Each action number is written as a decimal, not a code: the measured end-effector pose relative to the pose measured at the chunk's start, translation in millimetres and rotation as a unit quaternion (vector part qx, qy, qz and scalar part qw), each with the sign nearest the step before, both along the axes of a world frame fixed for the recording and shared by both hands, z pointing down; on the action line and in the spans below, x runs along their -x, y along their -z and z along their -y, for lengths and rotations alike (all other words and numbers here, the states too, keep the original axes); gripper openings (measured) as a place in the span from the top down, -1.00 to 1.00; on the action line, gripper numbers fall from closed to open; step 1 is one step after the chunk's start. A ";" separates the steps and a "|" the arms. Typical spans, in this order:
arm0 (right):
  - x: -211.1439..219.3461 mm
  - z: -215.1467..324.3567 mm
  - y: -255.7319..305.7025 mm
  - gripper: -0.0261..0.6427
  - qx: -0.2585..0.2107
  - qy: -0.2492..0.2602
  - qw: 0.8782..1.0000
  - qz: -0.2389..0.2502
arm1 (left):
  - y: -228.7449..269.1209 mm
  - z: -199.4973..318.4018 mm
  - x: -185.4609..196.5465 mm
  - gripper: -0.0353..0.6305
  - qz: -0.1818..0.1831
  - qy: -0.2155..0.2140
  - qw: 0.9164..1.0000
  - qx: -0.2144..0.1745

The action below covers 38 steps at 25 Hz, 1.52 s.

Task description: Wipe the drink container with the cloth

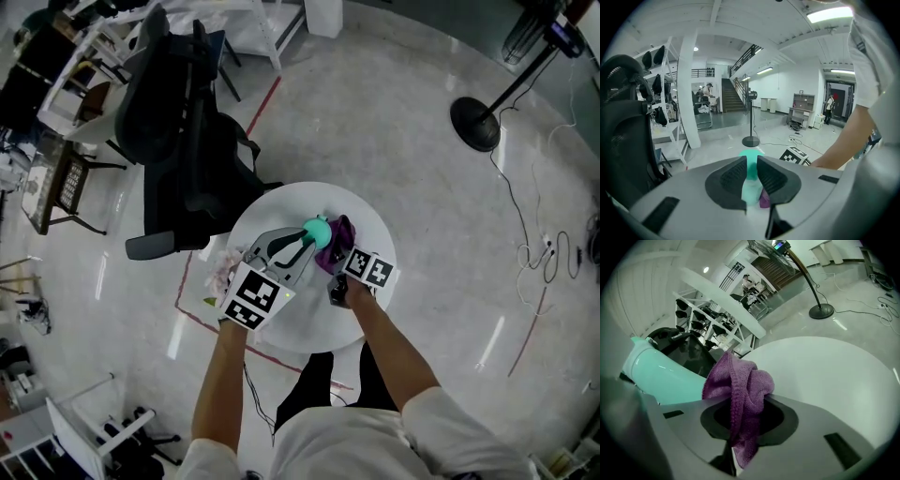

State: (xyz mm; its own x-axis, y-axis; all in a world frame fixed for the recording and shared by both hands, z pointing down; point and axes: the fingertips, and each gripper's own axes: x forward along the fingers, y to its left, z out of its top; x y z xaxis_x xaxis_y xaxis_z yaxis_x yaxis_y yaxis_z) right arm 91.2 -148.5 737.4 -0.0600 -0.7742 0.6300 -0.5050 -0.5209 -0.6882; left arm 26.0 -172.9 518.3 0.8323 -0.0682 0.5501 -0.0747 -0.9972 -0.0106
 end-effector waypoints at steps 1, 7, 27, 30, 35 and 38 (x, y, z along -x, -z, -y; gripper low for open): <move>0.0 0.1 1.5 0.64 0.000 0.010 1.000 0.004 | -0.3 -0.1 0.2 0.65 -0.003 0.004 1.000 0.000; -31.1 -12.1 74.1 0.64 -0.045 0.063 0.996 -0.034 | 6.5 -3.3 2.4 0.21 -0.039 0.069 0.996 0.035; -27.0 60.3 235.7 0.62 -0.185 0.419 0.883 -0.101 | -26.3 -3.6 -18.4 -0.09 0.052 0.383 0.922 0.024; -17.0 60.5 241.4 0.62 -0.189 0.448 0.868 -0.099 | -31.2 1.1 -16.4 0.02 0.057 0.381 0.923 0.014; -23.6 57.0 246.8 0.62 -0.189 0.474 0.852 -0.115 | -29.4 -0.6 -16.4 0.03 0.059 0.311 0.948 0.011; -23.7 54.6 242.4 0.61 -0.181 0.473 0.857 -0.095 | -28.0 -5.2 -20.6 0.03 0.056 0.244 0.968 0.009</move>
